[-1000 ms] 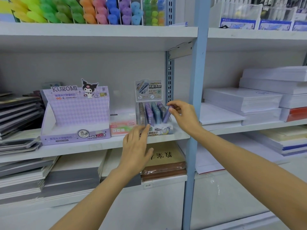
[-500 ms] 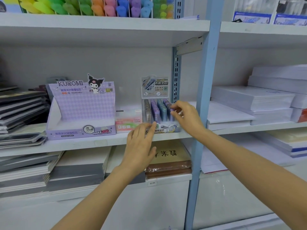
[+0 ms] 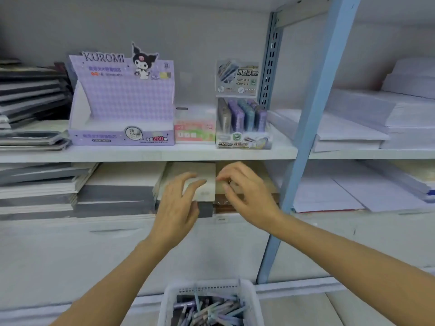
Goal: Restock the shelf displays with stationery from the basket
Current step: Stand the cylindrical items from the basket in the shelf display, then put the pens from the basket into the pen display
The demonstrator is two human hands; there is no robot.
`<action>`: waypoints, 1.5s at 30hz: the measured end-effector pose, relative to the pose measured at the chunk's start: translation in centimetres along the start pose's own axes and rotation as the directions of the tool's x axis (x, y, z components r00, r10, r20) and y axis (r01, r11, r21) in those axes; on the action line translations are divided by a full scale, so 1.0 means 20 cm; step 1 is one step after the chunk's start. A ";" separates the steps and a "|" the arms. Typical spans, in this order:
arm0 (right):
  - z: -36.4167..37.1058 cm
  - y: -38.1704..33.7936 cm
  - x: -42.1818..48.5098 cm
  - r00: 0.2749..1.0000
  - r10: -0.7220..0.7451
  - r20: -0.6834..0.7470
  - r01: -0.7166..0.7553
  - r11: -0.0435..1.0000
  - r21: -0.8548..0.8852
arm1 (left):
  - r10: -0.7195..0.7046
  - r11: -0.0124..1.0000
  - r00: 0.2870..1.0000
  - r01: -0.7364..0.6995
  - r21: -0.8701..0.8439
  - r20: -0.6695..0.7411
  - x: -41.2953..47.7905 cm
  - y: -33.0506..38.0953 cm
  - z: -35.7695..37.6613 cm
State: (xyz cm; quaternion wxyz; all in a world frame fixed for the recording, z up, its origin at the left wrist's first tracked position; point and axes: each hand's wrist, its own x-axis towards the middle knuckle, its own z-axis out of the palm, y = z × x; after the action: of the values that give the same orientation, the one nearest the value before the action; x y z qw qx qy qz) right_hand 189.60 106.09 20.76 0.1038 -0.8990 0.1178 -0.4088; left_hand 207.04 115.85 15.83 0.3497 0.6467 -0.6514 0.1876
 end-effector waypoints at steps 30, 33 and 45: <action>1.35 0.52 -1.34 0.446 0.392 0.805 -0.277 0.915 -0.292 | -0.494 0.840 0.592 0.515 0.173 0.636 -1.56 -0.30 0.71; 1.32 0.53 -1.27 0.532 0.332 0.779 -0.354 0.923 -0.152 | -0.495 0.844 0.618 0.508 0.171 0.611 -1.54 -0.30 0.71; 1.18 0.39 -1.05 0.397 0.537 0.744 -0.911 0.331 0.247 | -0.441 0.084 0.329 0.942 -0.326 0.835 -1.21 -0.14 0.78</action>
State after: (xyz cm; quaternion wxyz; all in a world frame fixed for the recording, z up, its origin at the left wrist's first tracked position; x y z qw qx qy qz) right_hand 193.13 107.05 -11.61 0.6054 -0.7132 0.3495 -0.0518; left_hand 204.51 121.92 -12.41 0.4407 0.6669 -0.2973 -0.5222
